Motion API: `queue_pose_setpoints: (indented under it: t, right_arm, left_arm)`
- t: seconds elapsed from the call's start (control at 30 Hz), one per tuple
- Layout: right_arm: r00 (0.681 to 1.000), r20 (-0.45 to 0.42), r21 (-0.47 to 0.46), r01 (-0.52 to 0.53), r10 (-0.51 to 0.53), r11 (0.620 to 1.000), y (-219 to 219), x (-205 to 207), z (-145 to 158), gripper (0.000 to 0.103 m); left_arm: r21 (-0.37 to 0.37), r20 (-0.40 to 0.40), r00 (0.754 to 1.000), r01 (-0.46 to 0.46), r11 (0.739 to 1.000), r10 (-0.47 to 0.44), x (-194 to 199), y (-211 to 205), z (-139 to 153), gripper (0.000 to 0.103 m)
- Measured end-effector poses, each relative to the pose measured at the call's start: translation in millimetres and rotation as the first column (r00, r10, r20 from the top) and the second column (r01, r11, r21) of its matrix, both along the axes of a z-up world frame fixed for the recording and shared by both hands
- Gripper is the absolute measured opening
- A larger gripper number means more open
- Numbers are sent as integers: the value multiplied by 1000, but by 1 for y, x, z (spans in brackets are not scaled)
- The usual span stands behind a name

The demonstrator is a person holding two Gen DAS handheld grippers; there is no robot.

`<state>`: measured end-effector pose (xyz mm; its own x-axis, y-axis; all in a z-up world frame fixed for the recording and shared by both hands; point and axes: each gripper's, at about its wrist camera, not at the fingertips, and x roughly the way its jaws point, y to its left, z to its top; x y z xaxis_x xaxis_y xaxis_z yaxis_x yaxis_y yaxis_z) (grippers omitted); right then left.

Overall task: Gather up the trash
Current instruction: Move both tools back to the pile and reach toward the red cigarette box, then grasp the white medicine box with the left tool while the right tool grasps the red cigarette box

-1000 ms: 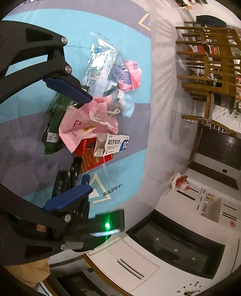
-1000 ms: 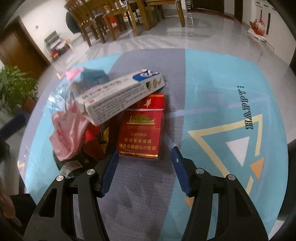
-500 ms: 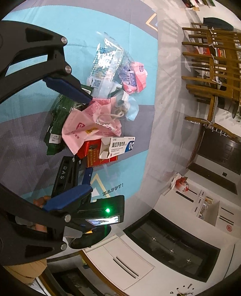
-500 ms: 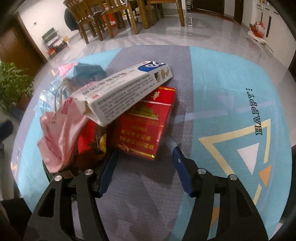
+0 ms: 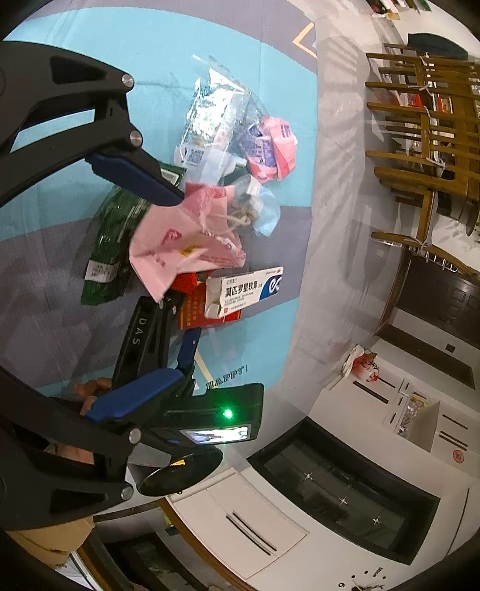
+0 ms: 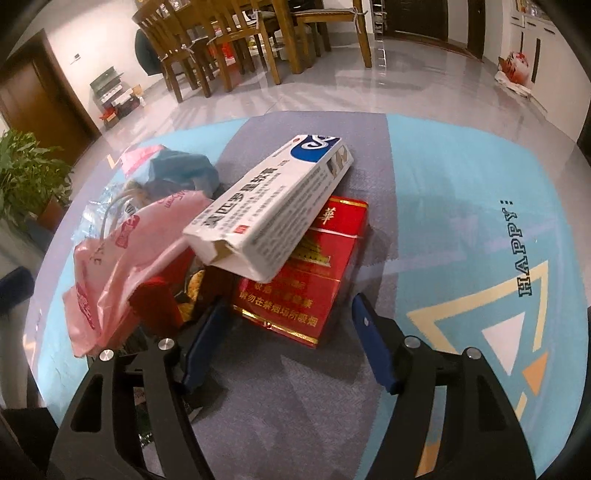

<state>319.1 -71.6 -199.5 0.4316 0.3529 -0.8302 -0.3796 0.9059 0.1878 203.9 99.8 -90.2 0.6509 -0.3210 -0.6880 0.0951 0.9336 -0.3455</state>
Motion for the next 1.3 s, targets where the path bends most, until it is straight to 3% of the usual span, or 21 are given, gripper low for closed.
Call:
queue_pose_setpoints:
  t: [0.07,0.33,0.6,0.8,1.0,1.17,1.27,1.3]
  right_arm:
    - [1000,5,2,-4,4,1000,-1,-2,2,61]
    - [994,-46,-10,101,-102,995,-40,4,4,61]
    - [992,-62,-10,108,-109,994,-53,5,3,65]
    - [983,-78,19,170,-168,985,-60,18,-5,62]
    - [960,-92,63,270,-264,961,-85,24,-4,61]
    - [939,-69,91,344,-338,935,-120,20,14,61]
    - [935,-62,109,354,-349,929,-135,15,21,61]
    - [934,-60,110,357,-353,927,-138,13,22,61]
  left_arm:
    - [10,3,1000,8,1000,-8,0,-4,0,89]
    - [28,-23,1000,20,999,-20,10,-11,-7,89]
    - [58,-49,996,84,995,-81,77,-59,-8,89]
    - [107,-116,992,-46,993,58,127,-68,-20,87]
    - [110,-157,986,-41,993,58,143,-76,-38,87]
    - [171,-220,974,-19,985,57,156,-90,-61,87]
    - [242,-226,972,-11,970,67,160,-100,-69,76]
    - [265,-229,971,-7,964,70,162,-103,-70,67]
